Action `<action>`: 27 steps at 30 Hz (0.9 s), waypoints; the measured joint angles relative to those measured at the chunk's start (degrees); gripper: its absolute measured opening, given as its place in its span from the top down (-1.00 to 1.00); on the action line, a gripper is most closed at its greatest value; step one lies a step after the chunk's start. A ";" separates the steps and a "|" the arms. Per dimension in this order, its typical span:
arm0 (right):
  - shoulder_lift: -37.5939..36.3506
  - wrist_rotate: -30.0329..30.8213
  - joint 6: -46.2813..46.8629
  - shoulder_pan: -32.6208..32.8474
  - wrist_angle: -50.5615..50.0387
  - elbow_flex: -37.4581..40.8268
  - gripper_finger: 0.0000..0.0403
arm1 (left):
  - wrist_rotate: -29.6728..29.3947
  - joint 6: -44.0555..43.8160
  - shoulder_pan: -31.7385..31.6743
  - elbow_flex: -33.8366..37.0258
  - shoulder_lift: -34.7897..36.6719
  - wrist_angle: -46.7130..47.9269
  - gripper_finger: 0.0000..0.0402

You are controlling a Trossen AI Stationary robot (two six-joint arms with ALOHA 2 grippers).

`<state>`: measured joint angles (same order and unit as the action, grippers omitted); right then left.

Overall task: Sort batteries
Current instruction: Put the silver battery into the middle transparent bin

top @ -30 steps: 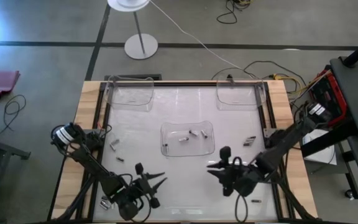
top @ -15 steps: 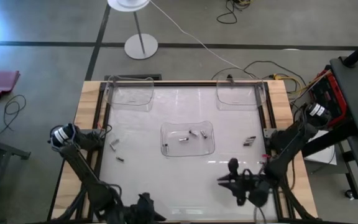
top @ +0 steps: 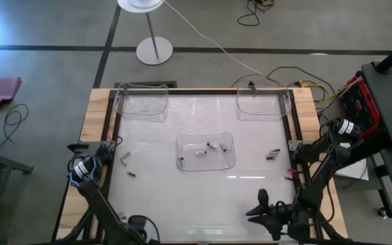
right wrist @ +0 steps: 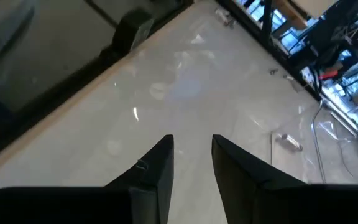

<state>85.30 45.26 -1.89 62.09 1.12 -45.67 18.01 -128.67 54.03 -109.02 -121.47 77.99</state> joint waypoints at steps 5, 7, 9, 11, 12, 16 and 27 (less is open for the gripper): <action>0.00 -0.02 -5.27 -0.57 2.44 0.00 0.42 | -1.18 0.54 -1.02 2.09 0.63 -0.56 0.62; 0.00 -0.10 -7.78 -1.00 3.96 0.00 0.40 | -1.41 0.55 -1.11 3.85 1.26 -0.93 0.62; 0.00 -0.20 -9.82 -1.51 4.53 0.00 0.38 | -1.46 0.47 -1.17 6.23 2.43 -2.39 0.62; 0.00 -0.20 -11.37 -2.12 4.83 0.00 0.35 | -2.44 0.48 -1.10 9.47 3.98 -5.33 0.62; 0.00 -0.21 -11.93 -2.33 4.82 0.00 0.34 | -3.50 0.20 -1.10 11.35 4.92 -7.08 0.62; 0.00 -0.24 -13.49 -3.19 5.02 0.10 0.28 | -5.13 -4.73 -1.13 19.71 9.97 -13.52 0.62; 0.00 -2.31 -14.63 -4.39 4.92 1.30 0.16 | -4.03 -6.87 -2.19 41.09 17.50 -35.82 0.62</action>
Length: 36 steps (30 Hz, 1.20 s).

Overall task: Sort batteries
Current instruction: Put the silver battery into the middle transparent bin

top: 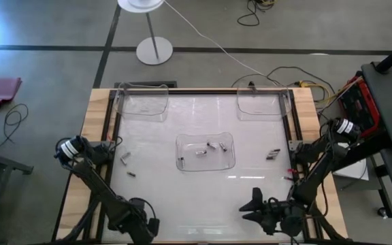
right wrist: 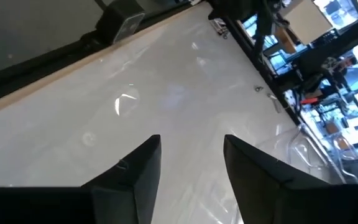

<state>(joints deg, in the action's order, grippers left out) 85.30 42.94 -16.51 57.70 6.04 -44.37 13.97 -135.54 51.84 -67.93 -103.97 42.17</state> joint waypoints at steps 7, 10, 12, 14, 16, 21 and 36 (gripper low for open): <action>0.00 -0.03 1.42 -0.01 0.06 0.54 0.13 | 3.54 -0.83 -0.01 6.26 3.40 -1.88 0.62; 0.00 -0.03 2.56 0.01 0.02 0.56 0.13 | 3.55 -0.83 0.02 8.10 4.81 -1.88 0.62; 0.00 -0.03 3.02 -0.01 0.02 0.56 0.14 | 4.09 -0.81 0.02 9.17 5.44 -1.91 0.62; 0.00 -0.03 3.23 -0.01 0.01 0.59 0.15 | 5.90 -1.07 0.02 10.27 5.78 -2.12 0.62; 0.00 -0.03 3.78 -0.01 0.02 0.72 0.16 | 7.27 -1.25 0.02 11.08 5.78 -2.31 0.62; 0.00 -0.03 4.75 0.00 -0.09 1.48 0.20 | 7.64 -1.10 0.19 11.22 5.80 -2.60 0.62; 0.00 -0.01 6.88 0.01 0.14 2.49 0.17 | 7.23 -1.48 0.76 11.62 4.11 -3.54 0.62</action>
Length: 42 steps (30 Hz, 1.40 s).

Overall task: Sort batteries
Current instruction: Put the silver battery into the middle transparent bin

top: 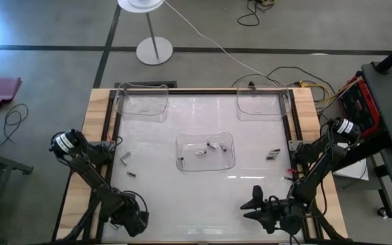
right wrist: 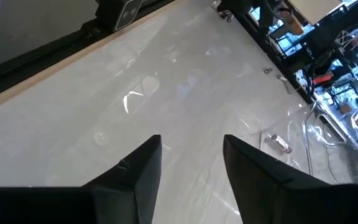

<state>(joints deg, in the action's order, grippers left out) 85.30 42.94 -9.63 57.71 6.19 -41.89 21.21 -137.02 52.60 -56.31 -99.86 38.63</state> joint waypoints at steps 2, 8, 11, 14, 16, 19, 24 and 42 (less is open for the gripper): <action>0.00 0.02 -0.18 0.00 0.05 0.00 0.16 | 0.18 0.14 0.08 0.00 -0.88 -0.59 0.62; 0.00 0.02 -0.41 -0.01 0.10 0.02 0.14 | 1.03 0.38 0.04 -0.05 -2.60 -2.73 0.62; 0.00 0.02 -0.70 0.00 0.10 0.01 0.17 | 0.85 0.56 0.08 -0.13 -2.72 -3.23 0.62; 0.00 0.12 -0.76 0.00 0.10 0.02 0.19 | -0.87 1.90 0.14 -0.68 -2.80 -3.09 0.63; 0.00 0.17 -0.79 0.00 0.10 0.02 0.21 | -1.25 2.57 0.15 -0.88 -2.85 -3.16 0.63; 0.00 0.17 -0.85 0.00 0.12 0.02 0.22 | -1.79 3.02 0.15 -1.03 -2.90 -3.34 0.73; 0.00 0.20 -0.85 0.00 0.12 0.02 0.18 | -2.11 3.12 0.10 -1.14 -2.85 -3.68 0.92; 0.00 0.18 10.72 0.79 -0.03 0.84 0.14 | -25.45 43.37 -10.61 -23.82 -3.07 25.56 0.92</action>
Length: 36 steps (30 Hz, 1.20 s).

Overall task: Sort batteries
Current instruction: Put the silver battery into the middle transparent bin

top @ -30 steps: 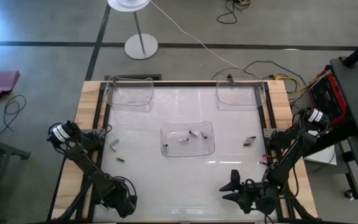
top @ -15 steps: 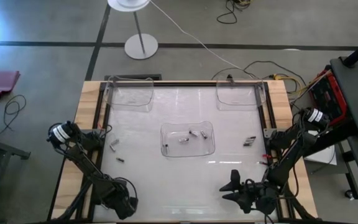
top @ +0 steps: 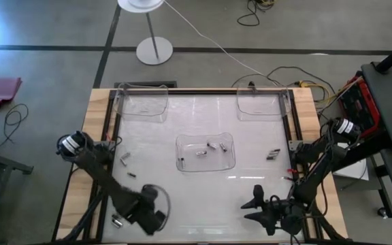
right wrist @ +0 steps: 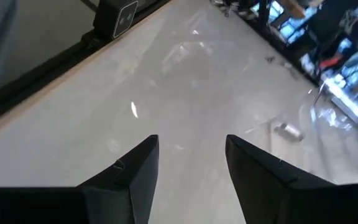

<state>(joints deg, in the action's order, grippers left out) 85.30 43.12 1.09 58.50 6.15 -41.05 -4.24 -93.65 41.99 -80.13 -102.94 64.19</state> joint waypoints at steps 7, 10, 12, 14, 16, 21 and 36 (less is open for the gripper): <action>1.39 0.98 14.71 3.03 2.49 0.87 0.27 | -19.28 32.85 -13.40 -11.24 0.02 2.80 0.92; 4.11 2.13 15.95 4.72 9.45 0.87 0.32 | -21.03 47.79 -20.65 -14.55 -0.36 -1.20 0.92; 6.40 1.98 15.93 5.42 15.00 0.84 0.34 | -21.01 56.72 -25.36 -16.51 -1.41 -3.49 0.92; 8.82 2.00 16.66 5.97 18.52 0.43 0.35 | -21.05 63.98 -29.75 -18.29 -3.35 -3.75 0.92; 10.65 1.96 19.39 6.59 19.07 -0.27 0.36 | -20.62 70.21 -33.58 -19.69 -5.81 -3.65 0.92; 13.43 1.92 26.40 8.41 18.88 -1.63 0.33 | -14.55 80.02 -40.45 -23.88 -13.02 -3.13 0.91; 13.88 1.94 32.40 10.67 16.33 -1.71 0.32 | -3.65 86.12 -44.44 -39.70 -30.57 8.28 0.93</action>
<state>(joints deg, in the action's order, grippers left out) 99.18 45.06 33.50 69.17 22.48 -42.76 -7.90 -7.53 -2.45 -119.84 -133.50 72.47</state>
